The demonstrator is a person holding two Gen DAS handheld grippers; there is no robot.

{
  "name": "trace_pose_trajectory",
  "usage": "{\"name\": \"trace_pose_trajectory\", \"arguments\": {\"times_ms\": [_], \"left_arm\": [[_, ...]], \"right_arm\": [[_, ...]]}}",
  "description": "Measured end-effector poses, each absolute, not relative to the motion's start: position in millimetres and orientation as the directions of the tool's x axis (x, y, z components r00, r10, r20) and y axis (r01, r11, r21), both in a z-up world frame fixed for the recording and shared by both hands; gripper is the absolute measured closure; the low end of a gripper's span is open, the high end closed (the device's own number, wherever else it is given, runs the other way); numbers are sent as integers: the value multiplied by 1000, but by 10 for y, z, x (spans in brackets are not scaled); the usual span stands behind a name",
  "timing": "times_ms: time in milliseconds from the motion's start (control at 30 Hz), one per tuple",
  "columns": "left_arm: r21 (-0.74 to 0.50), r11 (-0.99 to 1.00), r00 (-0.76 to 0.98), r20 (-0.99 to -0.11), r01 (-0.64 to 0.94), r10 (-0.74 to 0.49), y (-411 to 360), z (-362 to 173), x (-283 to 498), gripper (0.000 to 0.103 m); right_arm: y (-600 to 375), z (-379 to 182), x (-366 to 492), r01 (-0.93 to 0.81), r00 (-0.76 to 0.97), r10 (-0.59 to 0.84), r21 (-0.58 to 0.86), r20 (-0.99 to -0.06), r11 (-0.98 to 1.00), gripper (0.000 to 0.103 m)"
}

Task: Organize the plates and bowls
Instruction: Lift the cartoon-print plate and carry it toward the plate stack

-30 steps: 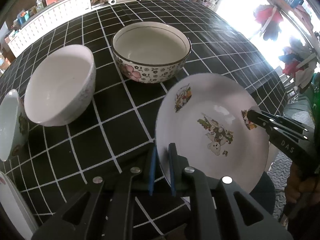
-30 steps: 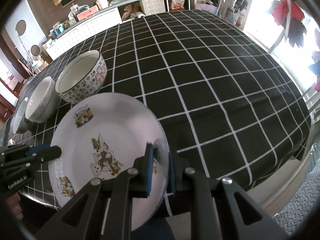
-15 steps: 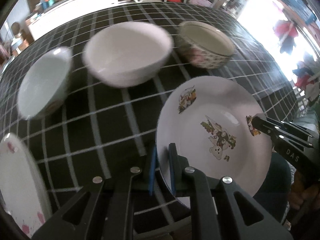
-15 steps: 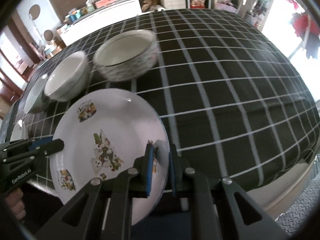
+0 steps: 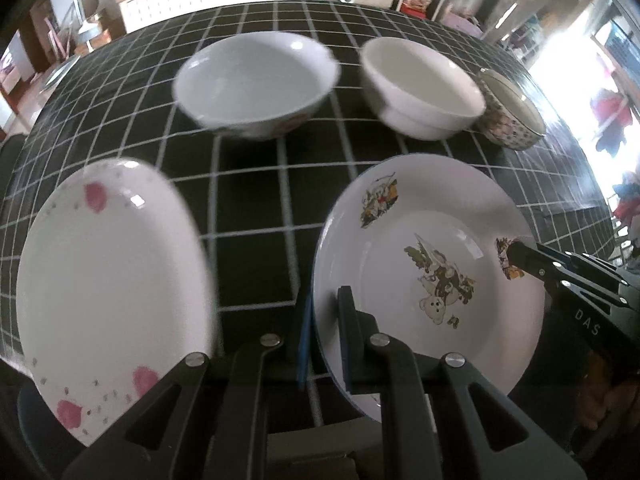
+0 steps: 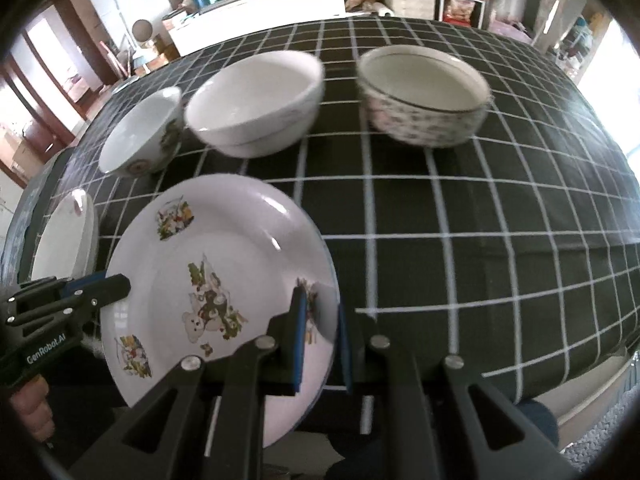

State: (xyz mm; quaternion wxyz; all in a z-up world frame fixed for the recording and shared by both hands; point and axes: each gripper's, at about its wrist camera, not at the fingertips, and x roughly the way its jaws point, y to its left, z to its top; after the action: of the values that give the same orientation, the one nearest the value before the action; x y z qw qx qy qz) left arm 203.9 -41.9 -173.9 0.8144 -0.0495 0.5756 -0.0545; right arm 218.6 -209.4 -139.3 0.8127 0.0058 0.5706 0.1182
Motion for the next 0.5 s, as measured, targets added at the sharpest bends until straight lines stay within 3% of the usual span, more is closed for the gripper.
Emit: {"name": "trace_pose_trajectory", "arguments": {"times_ms": [500], "left_arm": [[-170,985,335,-928,2,-161,-133,-1743,1939,92]], "right_arm": [[-1869,-1451,2186,-205,301,215,157,-929,966,83]]}}
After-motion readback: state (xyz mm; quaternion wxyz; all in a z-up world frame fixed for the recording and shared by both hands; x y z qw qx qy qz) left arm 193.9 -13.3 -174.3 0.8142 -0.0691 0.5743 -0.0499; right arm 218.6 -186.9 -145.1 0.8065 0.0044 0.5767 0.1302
